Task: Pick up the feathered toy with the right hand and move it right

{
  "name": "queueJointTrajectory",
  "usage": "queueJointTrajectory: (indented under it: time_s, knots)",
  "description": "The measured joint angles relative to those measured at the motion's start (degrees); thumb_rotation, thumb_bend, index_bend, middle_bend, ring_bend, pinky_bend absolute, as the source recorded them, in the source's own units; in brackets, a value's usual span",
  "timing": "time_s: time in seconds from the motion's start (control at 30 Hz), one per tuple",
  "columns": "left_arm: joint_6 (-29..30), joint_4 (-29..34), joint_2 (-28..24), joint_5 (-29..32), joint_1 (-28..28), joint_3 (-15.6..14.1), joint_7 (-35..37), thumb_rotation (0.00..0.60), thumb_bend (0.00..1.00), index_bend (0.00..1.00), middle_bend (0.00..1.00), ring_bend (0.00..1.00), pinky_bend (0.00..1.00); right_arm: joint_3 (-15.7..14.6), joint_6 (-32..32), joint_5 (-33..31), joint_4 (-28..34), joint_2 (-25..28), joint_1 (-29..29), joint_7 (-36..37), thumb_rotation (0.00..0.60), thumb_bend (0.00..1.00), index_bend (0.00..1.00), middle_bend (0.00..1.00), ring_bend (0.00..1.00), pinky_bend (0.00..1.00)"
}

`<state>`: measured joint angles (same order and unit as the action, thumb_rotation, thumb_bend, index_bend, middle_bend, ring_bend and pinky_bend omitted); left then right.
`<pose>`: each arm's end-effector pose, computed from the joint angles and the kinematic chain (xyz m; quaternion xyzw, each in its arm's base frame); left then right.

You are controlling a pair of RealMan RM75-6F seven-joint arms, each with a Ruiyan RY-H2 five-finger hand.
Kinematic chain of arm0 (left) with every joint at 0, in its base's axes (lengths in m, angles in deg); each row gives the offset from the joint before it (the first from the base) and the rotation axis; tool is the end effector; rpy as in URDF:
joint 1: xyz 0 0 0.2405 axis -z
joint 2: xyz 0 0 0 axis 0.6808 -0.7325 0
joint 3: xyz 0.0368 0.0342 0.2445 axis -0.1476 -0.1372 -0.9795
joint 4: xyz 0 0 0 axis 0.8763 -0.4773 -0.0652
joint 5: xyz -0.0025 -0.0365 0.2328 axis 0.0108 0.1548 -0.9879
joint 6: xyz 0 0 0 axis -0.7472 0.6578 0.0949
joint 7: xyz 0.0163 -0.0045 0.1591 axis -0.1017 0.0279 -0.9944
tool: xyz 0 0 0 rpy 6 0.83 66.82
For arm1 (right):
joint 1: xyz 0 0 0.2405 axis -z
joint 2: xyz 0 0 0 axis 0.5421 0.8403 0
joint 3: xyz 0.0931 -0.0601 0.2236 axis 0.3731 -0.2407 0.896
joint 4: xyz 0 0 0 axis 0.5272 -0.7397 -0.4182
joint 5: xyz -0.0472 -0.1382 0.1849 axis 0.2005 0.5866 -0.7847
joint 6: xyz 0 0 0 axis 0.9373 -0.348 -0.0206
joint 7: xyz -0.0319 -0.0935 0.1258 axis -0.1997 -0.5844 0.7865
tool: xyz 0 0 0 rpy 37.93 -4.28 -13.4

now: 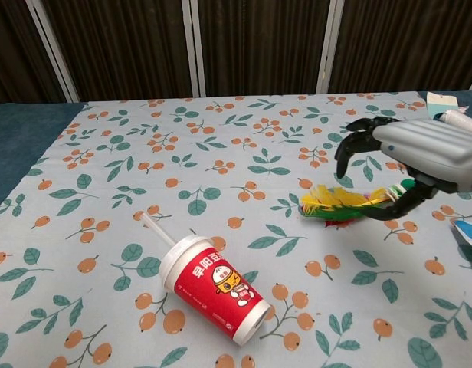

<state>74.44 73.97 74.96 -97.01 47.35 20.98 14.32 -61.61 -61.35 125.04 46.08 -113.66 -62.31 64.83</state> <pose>-0.3220 0.1930 0.1334 -0.6011 -0.3856 -0.3542 0.6038 -0.1690 -0.3088 -0.0308 0.7490 -0.3181 0.4060 0.4158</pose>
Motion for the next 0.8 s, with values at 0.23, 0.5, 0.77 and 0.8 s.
queueJointTrajectory:
  time_s: [0.23,0.5,0.77,0.8]
  knots:
    - [-0.11,0.02,-0.06,-0.02,0.06,-0.02,0.09,0.555,0.15,0.13,0.00,0.00,0.00,2.40,1.65,-3.50,-0.84,-3.43,-2.67,-4.10,0.600,0.20,0.40,0.24,0.00,0.00]
    - [-0.15,0.04,-0.09,0.01,0.10,-0.01,0.08,0.551,0.15,0.13,0.00,0.00,0.00,4.14,3.52,-8.05,-1.90,-5.80,-5.11,-8.44,0.600,0.20,0.40,0.24,0.00,0.00]
    - [-0.20,0.05,-0.09,0.04,0.13,-0.01,0.11,0.551,0.15,0.13,0.00,0.00,0.00,4.82,5.32,-12.56,-5.29,-8.38,-7.21,-12.67,0.600,0.20,0.42,0.24,0.00,0.00]
    - [-0.23,0.06,-0.10,0.06,0.14,-0.01,0.11,0.554,0.15,0.13,0.00,0.00,0.00,4.91,5.47,-13.02,-5.79,-8.73,-7.47,-13.07,0.600,0.20,0.43,0.24,0.00,0.00]
